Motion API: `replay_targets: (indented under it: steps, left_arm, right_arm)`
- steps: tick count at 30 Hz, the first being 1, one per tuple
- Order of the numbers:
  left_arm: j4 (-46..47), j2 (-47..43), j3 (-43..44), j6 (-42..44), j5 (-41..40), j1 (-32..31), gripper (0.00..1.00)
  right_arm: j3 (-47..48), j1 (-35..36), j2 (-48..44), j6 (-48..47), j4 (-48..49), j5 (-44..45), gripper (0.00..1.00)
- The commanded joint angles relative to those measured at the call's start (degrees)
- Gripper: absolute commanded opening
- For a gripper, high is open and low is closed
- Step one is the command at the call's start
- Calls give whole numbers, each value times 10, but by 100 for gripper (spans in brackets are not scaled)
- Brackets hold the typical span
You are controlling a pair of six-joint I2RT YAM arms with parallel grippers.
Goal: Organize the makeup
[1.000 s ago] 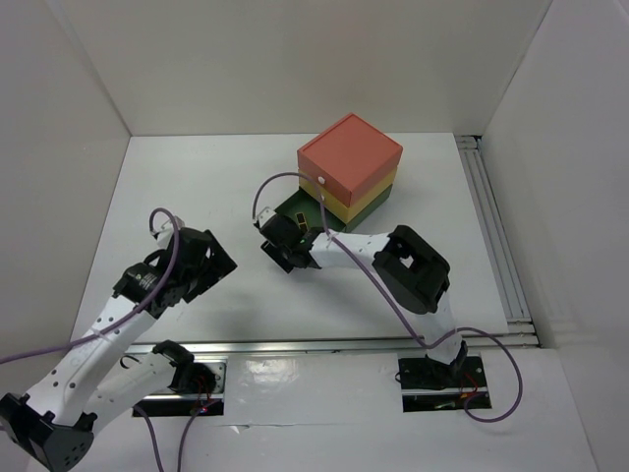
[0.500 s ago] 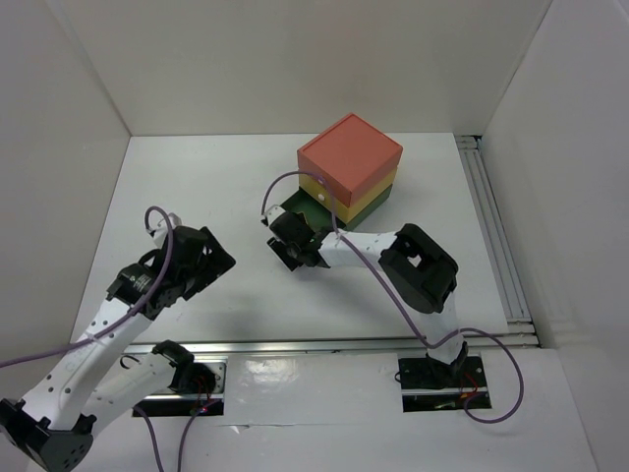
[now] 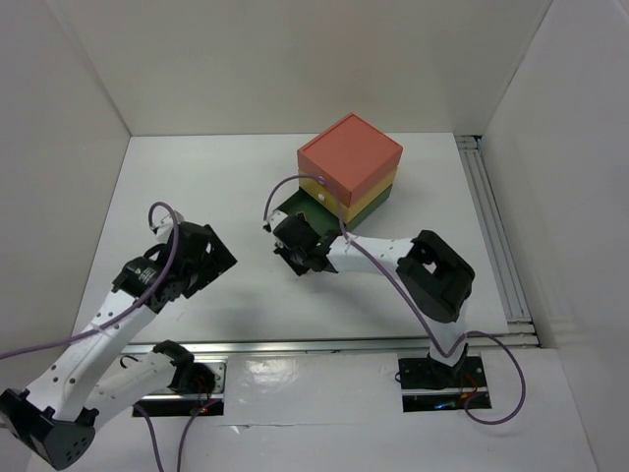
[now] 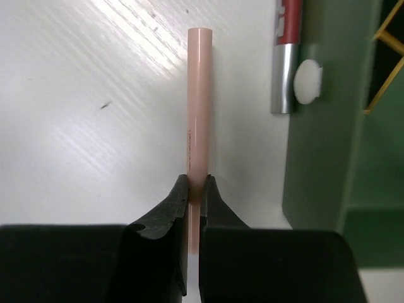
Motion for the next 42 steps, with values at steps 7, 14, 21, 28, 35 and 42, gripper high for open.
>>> replay_targets:
  steps: [7, 14, 21, 28, 35, 42]
  left_arm:
    - [63, 93, 23, -4, 12, 4, 100]
    - [135, 177, 29, -31, 37, 9, 96]
    - [177, 301, 84, -46, 54, 9, 90]
    - [226, 409, 119, -54, 76, 9, 83]
    - [261, 538, 181, -80, 82, 9, 77]
    - [267, 610, 205, -113, 65, 9, 77]
  right_arm:
    - [80, -24, -118, -55, -14, 87, 0]
    - [82, -78, -66, -67, -27, 112, 12]
    - [93, -89, -67, -61, -27, 106, 52]
    - [99, -89, -129, -55, -38, 77, 63]
    - [86, -94, -237, -32, -20, 52, 65]
    - [70, -100, -267, -32, -20, 64, 66]
